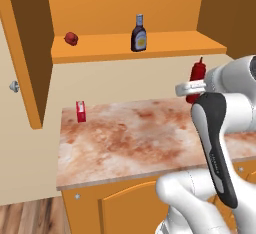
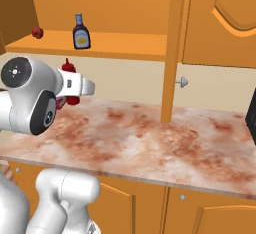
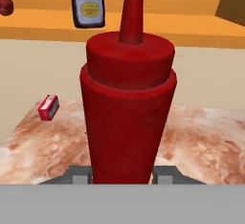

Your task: Pick the condiment bottle and ketchup from the counter and place them in the cabinet.

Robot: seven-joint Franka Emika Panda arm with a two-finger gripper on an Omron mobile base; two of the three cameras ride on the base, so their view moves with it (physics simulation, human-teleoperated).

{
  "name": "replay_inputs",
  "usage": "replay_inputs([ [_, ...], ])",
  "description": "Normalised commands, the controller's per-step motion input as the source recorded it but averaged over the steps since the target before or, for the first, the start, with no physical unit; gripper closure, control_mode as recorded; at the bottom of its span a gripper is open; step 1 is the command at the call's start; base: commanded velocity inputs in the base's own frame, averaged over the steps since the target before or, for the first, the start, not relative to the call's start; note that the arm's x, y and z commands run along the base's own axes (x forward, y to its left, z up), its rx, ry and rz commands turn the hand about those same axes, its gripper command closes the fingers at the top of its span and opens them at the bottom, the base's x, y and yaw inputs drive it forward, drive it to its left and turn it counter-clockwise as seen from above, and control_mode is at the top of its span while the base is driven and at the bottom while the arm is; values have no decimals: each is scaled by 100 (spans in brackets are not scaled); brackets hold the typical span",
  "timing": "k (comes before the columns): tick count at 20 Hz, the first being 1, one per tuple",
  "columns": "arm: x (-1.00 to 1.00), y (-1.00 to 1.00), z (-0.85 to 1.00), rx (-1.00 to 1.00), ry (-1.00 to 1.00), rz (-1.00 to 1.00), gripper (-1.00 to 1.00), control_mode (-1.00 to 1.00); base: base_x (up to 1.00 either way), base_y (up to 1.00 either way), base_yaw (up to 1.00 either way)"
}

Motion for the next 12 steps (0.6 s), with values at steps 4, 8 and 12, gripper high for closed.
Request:
replay_inputs([
  [4, 1, -22, 50, -4, -8, -5, 100, -100, 0, 0, 0],
  [8, 17, -26, 50, 0, 0, -3, 100, -100, 0, 0, 0],
  [12, 27, -16, 55, 0, 0, 0, 100, -100, 0, 0, 0],
])
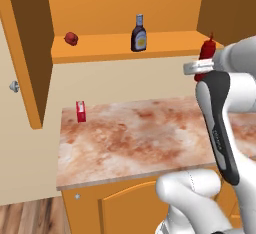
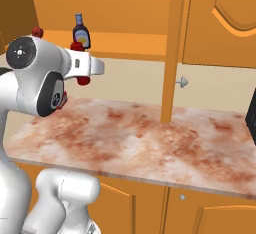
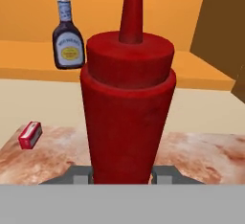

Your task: Pick the condiment bottle and ketchup from the counter and place them in the cabinet.

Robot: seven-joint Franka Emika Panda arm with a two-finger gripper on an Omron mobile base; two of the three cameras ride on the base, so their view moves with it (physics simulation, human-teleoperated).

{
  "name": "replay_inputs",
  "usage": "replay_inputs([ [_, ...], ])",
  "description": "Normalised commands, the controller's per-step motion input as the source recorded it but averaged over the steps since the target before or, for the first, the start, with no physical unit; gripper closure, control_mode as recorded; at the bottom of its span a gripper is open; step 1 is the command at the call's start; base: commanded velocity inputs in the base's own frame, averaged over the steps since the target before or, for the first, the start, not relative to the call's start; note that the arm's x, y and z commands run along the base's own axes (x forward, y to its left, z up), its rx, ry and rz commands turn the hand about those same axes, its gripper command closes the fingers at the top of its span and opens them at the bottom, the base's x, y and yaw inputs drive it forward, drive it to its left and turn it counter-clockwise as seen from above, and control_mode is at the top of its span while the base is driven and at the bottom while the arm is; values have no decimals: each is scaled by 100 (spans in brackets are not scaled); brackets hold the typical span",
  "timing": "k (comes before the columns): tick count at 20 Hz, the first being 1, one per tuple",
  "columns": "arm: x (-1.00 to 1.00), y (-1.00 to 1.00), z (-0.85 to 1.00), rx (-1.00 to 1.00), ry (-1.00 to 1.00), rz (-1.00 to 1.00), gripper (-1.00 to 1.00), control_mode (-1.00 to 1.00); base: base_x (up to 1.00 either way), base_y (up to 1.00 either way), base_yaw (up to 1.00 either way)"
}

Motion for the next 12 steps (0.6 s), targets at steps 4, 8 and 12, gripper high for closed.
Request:
replay_inputs([
  [4, 28, -2, 45, 0, 0, 0, 100, -100, 0, 0, 0],
  [8, 23, 0, 26, 0, -5, 0, 100, -100, 0, 0, 0],
  [12, 34, -1, 32, 0, -5, 0, 100, -100, 0, 0, 0],
])
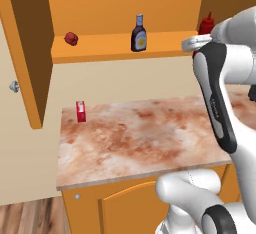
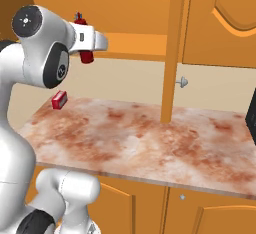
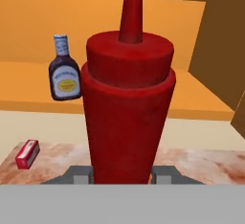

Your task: Pick the condiment bottle and ketchup from the counter and place them in the cabinet.

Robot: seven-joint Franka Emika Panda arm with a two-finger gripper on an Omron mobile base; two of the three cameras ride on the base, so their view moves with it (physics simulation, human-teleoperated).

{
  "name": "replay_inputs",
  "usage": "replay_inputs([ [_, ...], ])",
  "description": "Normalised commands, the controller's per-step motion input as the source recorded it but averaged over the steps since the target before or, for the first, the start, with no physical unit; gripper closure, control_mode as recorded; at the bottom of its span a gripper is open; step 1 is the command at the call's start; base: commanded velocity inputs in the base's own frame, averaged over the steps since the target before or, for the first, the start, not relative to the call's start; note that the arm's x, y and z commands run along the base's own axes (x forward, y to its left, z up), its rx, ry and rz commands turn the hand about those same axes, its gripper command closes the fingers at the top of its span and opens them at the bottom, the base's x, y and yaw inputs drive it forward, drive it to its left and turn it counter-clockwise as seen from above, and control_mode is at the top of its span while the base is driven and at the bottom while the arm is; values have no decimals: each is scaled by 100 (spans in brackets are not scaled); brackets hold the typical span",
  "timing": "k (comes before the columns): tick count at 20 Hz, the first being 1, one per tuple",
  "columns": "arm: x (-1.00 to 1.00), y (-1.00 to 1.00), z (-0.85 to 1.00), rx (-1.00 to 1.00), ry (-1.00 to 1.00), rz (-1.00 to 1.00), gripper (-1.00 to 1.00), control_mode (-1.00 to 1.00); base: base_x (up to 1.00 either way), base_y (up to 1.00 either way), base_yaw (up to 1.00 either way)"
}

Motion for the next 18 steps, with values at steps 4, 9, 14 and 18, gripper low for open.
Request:
replay_inputs([
  [4, 48, 0, 14, 0, 0, 0, 100, -100, 0, 0, 0],
  [9, 50, 0, 0, 0, 0, 0, 100, -100, 0, 0, 0],
  [14, 51, 0, 0, 0, 0, 0, 100, -100, 0, 0, 0],
  [18, 40, 0, 0, 0, 0, 0, 100, -100, 0, 0, 0],
])
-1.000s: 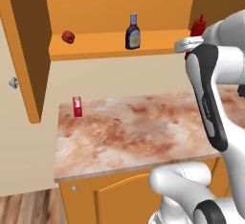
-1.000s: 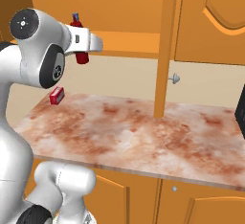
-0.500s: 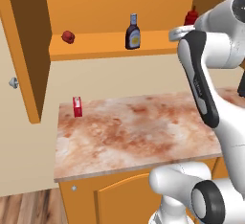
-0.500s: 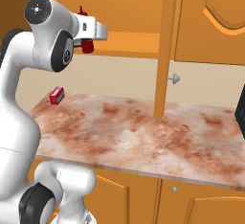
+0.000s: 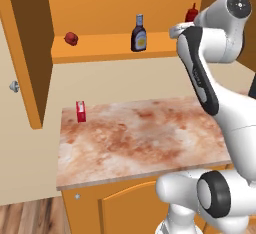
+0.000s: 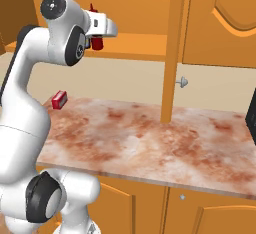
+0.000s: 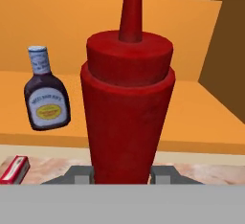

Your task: Pick the condiment bottle and ketchup from the counter and place them in the cabinet.

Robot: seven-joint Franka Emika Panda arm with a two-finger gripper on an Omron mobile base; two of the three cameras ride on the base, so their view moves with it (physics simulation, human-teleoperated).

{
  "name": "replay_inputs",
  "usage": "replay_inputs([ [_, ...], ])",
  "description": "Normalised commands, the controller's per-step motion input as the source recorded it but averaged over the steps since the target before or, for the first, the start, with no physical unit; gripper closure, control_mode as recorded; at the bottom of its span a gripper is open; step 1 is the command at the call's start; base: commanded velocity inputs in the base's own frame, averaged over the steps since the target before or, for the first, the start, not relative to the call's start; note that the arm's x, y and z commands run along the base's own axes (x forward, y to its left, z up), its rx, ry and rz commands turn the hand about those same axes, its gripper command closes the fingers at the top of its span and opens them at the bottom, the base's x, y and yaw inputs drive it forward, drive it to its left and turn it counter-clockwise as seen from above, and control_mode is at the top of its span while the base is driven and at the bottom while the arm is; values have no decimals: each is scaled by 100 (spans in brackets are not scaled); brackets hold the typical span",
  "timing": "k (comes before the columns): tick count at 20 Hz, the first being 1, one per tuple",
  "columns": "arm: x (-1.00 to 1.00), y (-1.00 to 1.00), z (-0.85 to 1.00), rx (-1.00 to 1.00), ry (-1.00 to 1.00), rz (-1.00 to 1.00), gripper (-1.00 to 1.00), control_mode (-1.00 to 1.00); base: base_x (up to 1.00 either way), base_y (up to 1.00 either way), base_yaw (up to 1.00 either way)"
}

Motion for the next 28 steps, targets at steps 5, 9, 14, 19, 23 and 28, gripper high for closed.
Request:
replay_inputs([
  [5, 29, 0, -5, 0, 0, 0, 100, -100, 0, 0, 0],
  [9, 28, 0, -18, 0, 0, 0, 100, -100, 0, 0, 0],
  [14, 28, 0, -23, 0, 0, 0, 100, -100, 0, 0, 0],
  [19, 31, -6, -11, 0, 0, -1, 100, -100, 0, 0, 0],
  [23, 39, -5, -10, 0, 0, -1, 100, -100, 0, 0, 0],
  [28, 41, 0, -14, 0, 3, -1, 100, -100, 0, 0, 0],
])
